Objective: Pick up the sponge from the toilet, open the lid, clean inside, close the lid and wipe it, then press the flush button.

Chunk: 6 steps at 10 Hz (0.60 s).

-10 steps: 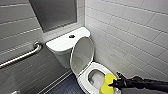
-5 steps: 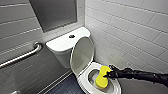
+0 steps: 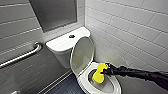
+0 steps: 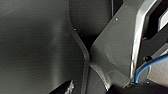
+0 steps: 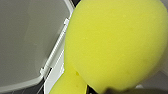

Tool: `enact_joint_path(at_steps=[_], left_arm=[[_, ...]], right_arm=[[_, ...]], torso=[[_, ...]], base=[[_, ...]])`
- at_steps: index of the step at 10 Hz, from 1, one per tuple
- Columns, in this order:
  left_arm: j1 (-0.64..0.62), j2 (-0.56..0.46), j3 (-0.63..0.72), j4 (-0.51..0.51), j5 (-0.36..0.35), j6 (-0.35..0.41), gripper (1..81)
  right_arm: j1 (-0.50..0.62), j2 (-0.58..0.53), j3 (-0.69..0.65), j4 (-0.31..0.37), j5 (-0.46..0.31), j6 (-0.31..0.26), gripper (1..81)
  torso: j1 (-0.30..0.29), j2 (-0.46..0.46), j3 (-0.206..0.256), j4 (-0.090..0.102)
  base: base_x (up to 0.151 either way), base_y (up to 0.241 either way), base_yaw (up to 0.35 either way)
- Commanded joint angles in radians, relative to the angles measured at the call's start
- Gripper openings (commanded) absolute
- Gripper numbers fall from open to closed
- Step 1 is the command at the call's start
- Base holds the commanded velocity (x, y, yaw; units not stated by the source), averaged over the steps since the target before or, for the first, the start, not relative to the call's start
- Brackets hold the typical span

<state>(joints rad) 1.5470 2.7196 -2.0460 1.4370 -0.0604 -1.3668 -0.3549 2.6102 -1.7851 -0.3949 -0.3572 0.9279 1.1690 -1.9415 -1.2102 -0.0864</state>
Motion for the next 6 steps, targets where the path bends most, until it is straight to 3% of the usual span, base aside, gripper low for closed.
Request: enact_joint_path(at_steps=[1, 4, 6], left_arm=[[0.008, -0.01, 0.006, -0.003, 0.062, -0.009, 81.1], [0.011, -0.012, 0.006, -0.003, 0.062, -0.011, 81.1], [0.021, -0.013, 0.006, -0.003, 0.062, -0.011, 81.1]], right_arm=[[0.135, 0.059, -0.14, -0.018, 0.136, 0.005, 1.0], [0.113, 0.122, -0.282, -0.004, 0.19, 0.006, 1.0], [0.066, 0.127, -0.307, 0.062, 0.222, 0.006, 1.0]], torso=[[0.0, 0.0, 0.0, 0.0], [0.0, 0.0, 0.0, 0.0], [0.0, 0.0, 0.0, 0.0]], base=[[0.0, 0.0, 0.0], [0.0, 0.0, 0.0], [0.0, 0.0, 0.0]])
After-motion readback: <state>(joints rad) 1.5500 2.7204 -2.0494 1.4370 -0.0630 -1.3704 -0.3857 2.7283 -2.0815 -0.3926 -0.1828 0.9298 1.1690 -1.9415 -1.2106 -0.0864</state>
